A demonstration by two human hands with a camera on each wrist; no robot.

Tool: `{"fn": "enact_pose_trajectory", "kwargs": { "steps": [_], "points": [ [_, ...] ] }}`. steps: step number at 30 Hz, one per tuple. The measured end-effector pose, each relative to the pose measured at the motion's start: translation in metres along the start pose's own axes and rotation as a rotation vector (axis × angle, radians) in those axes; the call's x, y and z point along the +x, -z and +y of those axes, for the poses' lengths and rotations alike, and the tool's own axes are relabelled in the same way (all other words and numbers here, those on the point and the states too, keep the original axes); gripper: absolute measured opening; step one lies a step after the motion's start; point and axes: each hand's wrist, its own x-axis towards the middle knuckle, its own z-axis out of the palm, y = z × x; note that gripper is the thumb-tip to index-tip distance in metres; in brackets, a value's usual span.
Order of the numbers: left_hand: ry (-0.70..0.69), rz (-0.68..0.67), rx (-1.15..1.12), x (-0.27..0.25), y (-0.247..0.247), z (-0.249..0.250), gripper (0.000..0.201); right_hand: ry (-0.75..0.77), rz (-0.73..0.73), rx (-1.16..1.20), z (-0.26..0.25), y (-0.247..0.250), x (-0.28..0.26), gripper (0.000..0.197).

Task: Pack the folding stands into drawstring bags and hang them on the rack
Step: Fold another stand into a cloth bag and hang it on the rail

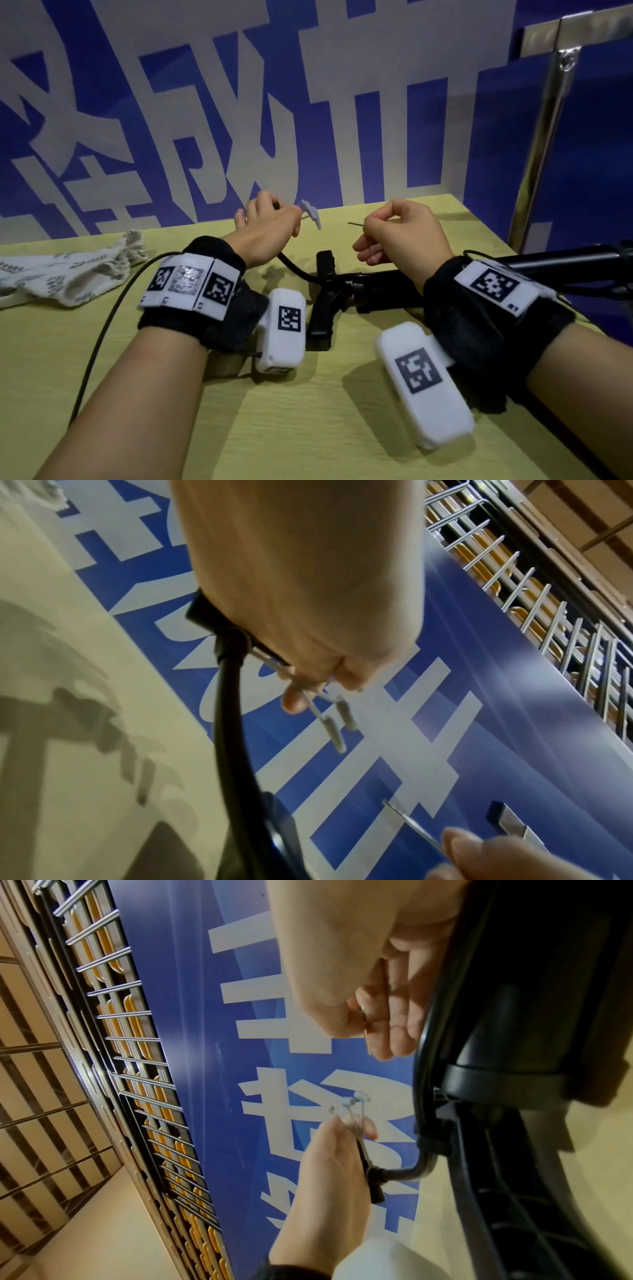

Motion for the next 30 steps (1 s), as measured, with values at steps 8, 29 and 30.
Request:
{"fn": "enact_pose_trajectory", "kwargs": {
  "steps": [8, 29, 30],
  "points": [
    [0.181, -0.094, 0.014, 0.0, -0.006, -0.015, 0.046, -0.002, -0.022, 0.0, -0.001, -0.001, -0.002, 0.01],
    [-0.291, -0.026, 0.144, -0.011, 0.002, -0.001, 0.021, 0.141, -0.112, -0.333, -0.002, -0.006, -0.003, 0.008],
    [-0.321, -0.005, 0.172, -0.012, 0.003, 0.002, 0.021, 0.167, -0.112, -0.373, -0.002, -0.007, -0.003, 0.007]
  ]
}}
